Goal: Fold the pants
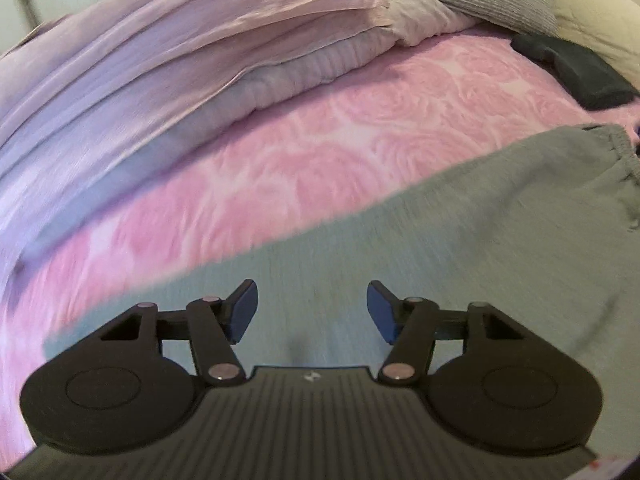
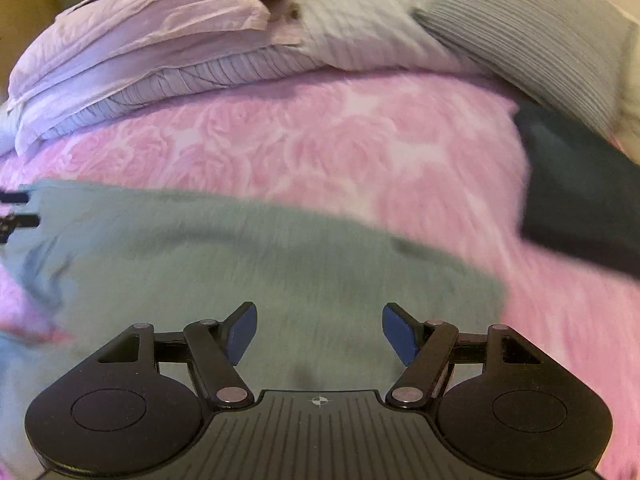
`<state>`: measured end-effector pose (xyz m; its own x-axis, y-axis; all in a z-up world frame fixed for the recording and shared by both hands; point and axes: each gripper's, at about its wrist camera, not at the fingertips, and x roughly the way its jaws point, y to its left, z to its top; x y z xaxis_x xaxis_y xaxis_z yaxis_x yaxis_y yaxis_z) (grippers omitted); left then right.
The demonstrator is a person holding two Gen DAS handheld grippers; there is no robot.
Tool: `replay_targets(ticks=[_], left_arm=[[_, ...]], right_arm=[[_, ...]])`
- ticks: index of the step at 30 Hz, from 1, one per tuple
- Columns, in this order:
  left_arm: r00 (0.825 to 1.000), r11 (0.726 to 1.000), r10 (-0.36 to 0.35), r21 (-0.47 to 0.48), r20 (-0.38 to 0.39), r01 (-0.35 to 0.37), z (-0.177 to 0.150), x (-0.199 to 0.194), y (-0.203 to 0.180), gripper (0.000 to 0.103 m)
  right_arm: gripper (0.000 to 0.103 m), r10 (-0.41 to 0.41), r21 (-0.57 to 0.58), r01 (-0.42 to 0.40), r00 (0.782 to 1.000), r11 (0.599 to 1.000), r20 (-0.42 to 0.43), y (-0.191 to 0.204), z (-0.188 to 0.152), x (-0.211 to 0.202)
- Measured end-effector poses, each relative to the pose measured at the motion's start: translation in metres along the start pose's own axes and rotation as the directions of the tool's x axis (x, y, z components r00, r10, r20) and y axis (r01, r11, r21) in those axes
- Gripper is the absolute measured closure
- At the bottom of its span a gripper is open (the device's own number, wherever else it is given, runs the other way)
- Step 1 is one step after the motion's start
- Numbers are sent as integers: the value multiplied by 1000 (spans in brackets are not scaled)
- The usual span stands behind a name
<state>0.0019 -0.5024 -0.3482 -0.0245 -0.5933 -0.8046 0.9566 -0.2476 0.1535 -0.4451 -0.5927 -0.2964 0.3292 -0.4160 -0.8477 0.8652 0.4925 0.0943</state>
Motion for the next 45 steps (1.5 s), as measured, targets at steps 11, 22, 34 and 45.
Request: replay_targets(ticks=[11,22,34,45], left_arm=[[986,947,-116,286,-119,146,32,96,12,48],[977,866,-140,458,-163,201,15,115,3,85],[990,948,107,290,90,-129,-50,-70,-50,100],[951,999,-32,-40,-306,20,-213,-152,-128,91]], right_arm=[[36,125,-221,-138,990,965,-71,-8,71,117],[91,137,-242,-171,979,955,-152,-7,62,149],[96,-4,-453,98,979,886,204,83,-33,-35],[80,-155,-446,67,974,893,-164,159,-229,-81]])
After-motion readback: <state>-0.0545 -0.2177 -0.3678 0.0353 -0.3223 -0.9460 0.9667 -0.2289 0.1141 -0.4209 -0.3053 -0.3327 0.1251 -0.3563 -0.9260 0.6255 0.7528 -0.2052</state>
